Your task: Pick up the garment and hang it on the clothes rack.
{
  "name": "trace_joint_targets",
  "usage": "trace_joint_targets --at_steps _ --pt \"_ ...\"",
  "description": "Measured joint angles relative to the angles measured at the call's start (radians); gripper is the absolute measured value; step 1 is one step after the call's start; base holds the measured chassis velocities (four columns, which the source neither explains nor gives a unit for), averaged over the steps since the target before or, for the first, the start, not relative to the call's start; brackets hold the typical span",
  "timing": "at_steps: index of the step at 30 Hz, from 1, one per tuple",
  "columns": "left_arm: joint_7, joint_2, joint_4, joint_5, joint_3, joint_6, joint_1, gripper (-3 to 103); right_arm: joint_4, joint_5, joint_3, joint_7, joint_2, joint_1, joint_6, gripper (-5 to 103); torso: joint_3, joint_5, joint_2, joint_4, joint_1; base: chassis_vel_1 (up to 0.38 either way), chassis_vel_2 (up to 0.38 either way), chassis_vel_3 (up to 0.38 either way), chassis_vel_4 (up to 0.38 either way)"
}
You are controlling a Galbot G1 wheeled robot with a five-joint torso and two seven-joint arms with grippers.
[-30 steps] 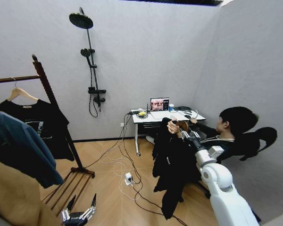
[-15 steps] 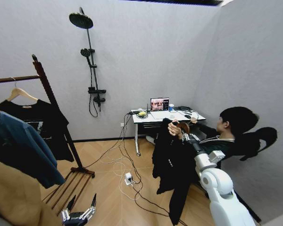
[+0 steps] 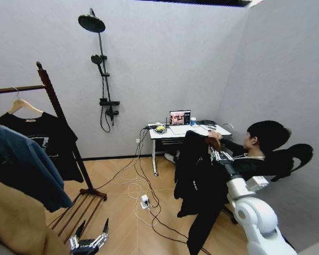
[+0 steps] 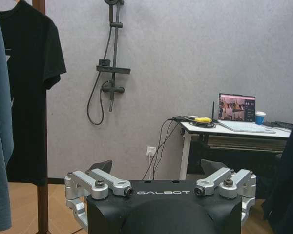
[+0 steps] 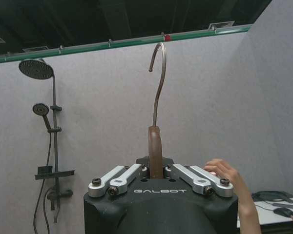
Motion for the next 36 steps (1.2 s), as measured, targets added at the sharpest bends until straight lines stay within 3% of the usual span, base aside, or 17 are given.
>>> trace_joint_targets --at_steps 6,23,32,36 --pt "0.0 0.0 0.0 0.0 0.0 0.0 0.0 100 0.038 -0.015 0.008 -0.004 0.011 -0.1 0.026 10 0.0 -0.0002 0.0 0.0001 0.0 0.0 0.0 0.0 0.0" --pt "0.0 0.0 0.0 0.0 0.0 0.0 0.0 100 0.1 -0.026 0.009 0.003 0.038 -0.153 0.028 10 0.0 -0.0002 0.0 -0.0001 0.0 -0.01 0.007 0.006 -0.005" --pt "0.0 0.0 0.0 0.0 0.0 0.0 0.0 100 0.101 -0.031 0.01 -0.009 0.039 -0.171 0.042 10 0.0 -0.0005 0.0 -0.0003 0.0 -0.13 0.109 0.121 -0.138" --pt "0.0 0.0 0.0 0.0 0.0 0.0 0.0 100 0.095 -0.033 0.008 -0.017 0.04 -0.172 0.049 10 0.0 0.0003 0.0 0.0007 0.0 -0.196 0.255 0.234 -0.232"
